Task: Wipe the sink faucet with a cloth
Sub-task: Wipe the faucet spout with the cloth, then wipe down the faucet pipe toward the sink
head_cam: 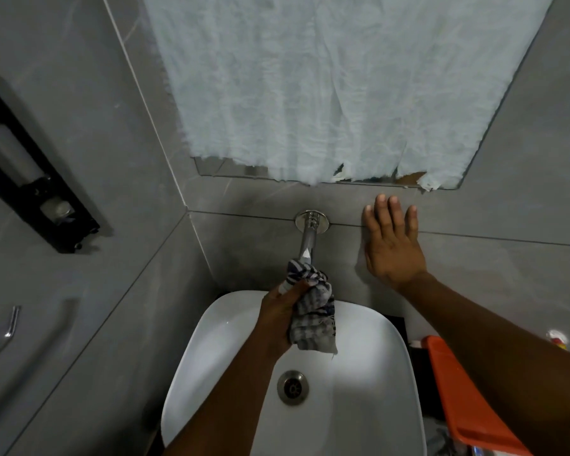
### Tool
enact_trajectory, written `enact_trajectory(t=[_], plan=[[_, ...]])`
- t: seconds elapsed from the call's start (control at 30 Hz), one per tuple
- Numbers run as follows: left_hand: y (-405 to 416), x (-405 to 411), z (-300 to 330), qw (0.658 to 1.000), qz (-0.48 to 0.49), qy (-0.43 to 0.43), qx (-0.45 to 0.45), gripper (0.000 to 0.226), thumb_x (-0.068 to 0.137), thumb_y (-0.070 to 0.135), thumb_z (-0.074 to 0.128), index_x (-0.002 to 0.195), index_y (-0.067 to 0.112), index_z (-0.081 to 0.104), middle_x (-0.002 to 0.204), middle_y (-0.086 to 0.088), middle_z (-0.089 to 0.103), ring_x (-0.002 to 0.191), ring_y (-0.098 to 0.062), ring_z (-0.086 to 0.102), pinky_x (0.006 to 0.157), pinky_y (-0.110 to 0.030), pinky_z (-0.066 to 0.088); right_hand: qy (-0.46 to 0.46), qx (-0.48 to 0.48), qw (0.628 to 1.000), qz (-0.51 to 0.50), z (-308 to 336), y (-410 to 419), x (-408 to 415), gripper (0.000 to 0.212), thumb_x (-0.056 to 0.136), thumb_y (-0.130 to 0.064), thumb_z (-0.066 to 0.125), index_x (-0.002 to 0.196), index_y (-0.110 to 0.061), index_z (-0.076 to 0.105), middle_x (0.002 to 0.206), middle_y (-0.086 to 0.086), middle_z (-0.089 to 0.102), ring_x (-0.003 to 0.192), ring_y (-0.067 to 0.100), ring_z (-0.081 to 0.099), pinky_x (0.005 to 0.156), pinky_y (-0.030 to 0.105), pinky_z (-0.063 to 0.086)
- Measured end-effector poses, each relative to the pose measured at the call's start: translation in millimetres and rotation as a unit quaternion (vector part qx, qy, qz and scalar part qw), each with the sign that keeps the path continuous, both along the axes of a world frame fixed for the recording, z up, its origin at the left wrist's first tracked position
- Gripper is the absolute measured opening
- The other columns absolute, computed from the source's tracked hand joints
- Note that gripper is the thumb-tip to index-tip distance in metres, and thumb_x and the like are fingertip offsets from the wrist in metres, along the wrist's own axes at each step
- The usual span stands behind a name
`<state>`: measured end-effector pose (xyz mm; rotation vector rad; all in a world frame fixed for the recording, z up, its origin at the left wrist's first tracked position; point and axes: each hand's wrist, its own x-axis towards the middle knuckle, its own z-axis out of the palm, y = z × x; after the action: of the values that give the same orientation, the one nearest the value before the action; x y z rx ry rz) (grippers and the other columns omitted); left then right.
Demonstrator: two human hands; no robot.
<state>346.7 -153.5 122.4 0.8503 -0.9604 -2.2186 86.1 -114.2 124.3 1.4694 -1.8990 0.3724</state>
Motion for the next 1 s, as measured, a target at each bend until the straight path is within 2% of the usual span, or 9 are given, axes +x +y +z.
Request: enact_trajectory(t=[0.07,0.13,0.2,0.27,0.4,0.5,0.67,0.9,1.0], plan=[[7,10,-11,1.000,-0.006,0.001,0.008,0.056,0.079,0.022,0.078,0.125,-0.006,0.062,0.120,-0.025,0.066,0.102,-0.030,0.070,0.087,-0.038,0.060,-0.086,0.029,0.996,-0.023,7,8,26,0.072,0.095,-0.037,0.051,0.154,-0.005,0.023,0.163,0.026,0.018,0.151,0.041,0.009,0.120,0.059,0.008],[20,21,-23,0.999,-0.029,-0.028,0.006,0.039,0.086,0.024,0.074,0.113,-0.003,0.066,0.103,-0.021,0.071,0.086,-0.028,0.072,0.071,-0.035,0.060,-0.257,0.065,0.964,-0.008,8,20,65,0.062,0.096,-0.046,0.050,0.145,-0.011,0.039,0.158,0.024,0.031,0.147,0.039,0.027,0.120,0.051,0.025],[33,29,-37,0.993,-0.020,-0.111,-0.029,0.029,0.085,0.020,0.075,0.101,-0.003,0.069,0.091,-0.019,0.072,0.074,-0.029,0.071,0.063,-0.035,0.059,-0.481,0.086,0.871,0.051,3,39,109,0.048,0.095,-0.053,0.050,0.120,-0.014,0.063,0.123,0.013,0.065,0.115,0.025,0.062,0.101,0.039,0.050],[43,35,-47,0.989,0.010,-0.141,-0.041,0.021,0.088,0.015,0.070,0.097,-0.004,0.071,0.091,-0.023,0.074,0.078,-0.034,0.072,0.064,-0.036,0.061,-0.639,0.119,0.758,0.056,-7,59,147,0.046,0.091,-0.059,0.055,0.109,-0.020,0.070,0.103,-0.002,0.073,0.092,0.010,0.067,0.088,0.033,0.056],[44,47,-44,0.995,-0.026,-0.040,0.083,0.033,0.080,0.021,0.054,0.094,0.001,0.076,0.091,-0.024,0.075,0.087,-0.036,0.072,0.081,-0.045,0.059,-0.660,0.144,0.735,0.053,-26,80,164,0.027,0.083,-0.034,0.077,0.106,-0.021,0.073,0.093,-0.006,0.074,0.083,0.009,0.068,0.070,0.015,0.049],[35,54,-48,0.982,-0.067,0.018,0.175,0.041,0.080,0.024,0.046,0.094,-0.001,0.076,0.100,-0.022,0.074,0.092,-0.037,0.071,0.084,-0.046,0.055,-0.769,0.057,0.634,0.060,-24,90,145,0.016,0.082,-0.014,0.078,0.097,-0.008,0.077,0.091,0.008,0.078,0.086,0.026,0.073,0.077,0.031,0.058],[43,29,-42,0.963,-0.227,-0.081,0.122,0.042,0.080,0.012,0.065,0.120,0.001,0.069,0.115,-0.017,0.070,0.108,-0.032,0.062,0.096,-0.045,0.047,-0.899,-0.035,0.434,0.058,-23,132,107,0.020,0.084,-0.012,0.072,0.101,-0.003,0.078,0.107,0.023,0.077,0.093,0.037,0.075,0.079,0.040,0.061],[70,-62,-40,0.908,-0.356,-0.204,0.083,0.028,0.080,0.012,0.071,0.107,0.006,0.072,0.093,-0.012,0.074,0.079,-0.025,0.073,0.068,-0.036,0.062,-0.933,-0.103,0.333,-0.088,-48,209,55,0.034,0.097,-0.022,0.060,0.119,0.003,0.068,0.116,0.027,0.073,0.111,0.042,0.068,0.105,0.059,0.049],[85,-114,-44,0.860,-0.436,-0.263,-0.026,0.025,0.083,0.000,0.062,0.105,0.010,0.069,0.087,-0.009,0.071,0.072,-0.021,0.068,0.060,-0.030,0.058,-0.935,-0.168,0.291,-0.113,-59,247,34,0.032,0.097,-0.016,0.058,0.120,0.005,0.066,0.117,0.028,0.072,0.113,0.042,0.067,0.106,0.058,0.048]])
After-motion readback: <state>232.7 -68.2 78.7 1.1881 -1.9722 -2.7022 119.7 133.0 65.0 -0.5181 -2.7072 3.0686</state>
